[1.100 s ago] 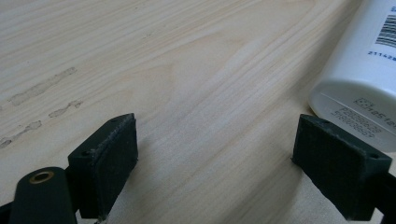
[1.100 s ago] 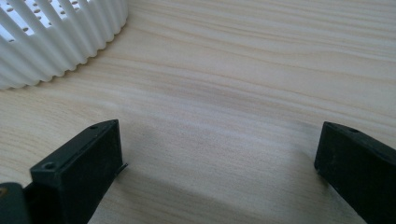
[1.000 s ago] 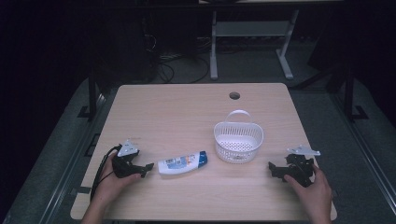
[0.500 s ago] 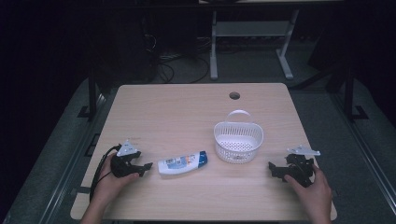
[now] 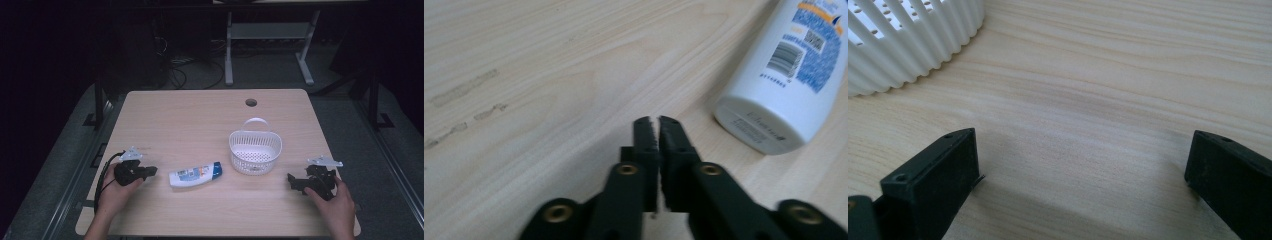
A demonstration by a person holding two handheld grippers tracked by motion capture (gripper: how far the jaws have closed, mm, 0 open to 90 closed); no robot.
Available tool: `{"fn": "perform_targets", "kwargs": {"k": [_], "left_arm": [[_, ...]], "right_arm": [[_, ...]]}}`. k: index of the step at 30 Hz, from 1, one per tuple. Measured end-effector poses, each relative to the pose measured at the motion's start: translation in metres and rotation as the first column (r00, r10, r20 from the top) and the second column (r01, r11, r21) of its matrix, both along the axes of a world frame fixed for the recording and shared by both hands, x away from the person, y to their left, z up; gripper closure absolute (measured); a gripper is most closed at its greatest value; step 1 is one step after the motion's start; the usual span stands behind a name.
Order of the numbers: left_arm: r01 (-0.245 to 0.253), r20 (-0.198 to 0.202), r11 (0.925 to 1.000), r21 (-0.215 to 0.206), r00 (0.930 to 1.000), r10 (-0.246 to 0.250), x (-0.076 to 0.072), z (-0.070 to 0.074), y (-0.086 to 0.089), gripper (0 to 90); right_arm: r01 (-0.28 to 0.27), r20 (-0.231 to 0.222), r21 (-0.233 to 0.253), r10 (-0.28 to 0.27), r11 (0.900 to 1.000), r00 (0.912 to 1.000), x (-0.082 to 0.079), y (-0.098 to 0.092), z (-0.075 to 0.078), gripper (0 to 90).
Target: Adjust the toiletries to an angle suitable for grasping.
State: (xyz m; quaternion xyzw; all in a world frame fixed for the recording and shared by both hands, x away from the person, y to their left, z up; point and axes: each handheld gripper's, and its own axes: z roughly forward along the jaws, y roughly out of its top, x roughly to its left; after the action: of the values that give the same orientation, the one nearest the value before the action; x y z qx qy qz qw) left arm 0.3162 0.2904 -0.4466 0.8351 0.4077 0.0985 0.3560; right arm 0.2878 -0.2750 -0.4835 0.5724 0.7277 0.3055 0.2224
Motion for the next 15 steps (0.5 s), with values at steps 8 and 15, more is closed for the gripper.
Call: {"fn": "perform_targets", "kwargs": {"k": [8,15], "left_arm": [[0.011,-0.020,0.9998,-0.016,0.9997,-0.012,0.005,0.007,-0.005,90.0],[0.053,-0.016,0.9966,-0.063,0.9984,-0.054,0.012,0.014,-0.012,90.0]], "right_arm": [[0.000,0.000,0.000,0.000,1.000,1.0000,0.000,0.000,0.000,0.4],[0.000,0.000,0.000,0.000,1.000,1.0000,0.000,0.000,0.000,0.4]]}}
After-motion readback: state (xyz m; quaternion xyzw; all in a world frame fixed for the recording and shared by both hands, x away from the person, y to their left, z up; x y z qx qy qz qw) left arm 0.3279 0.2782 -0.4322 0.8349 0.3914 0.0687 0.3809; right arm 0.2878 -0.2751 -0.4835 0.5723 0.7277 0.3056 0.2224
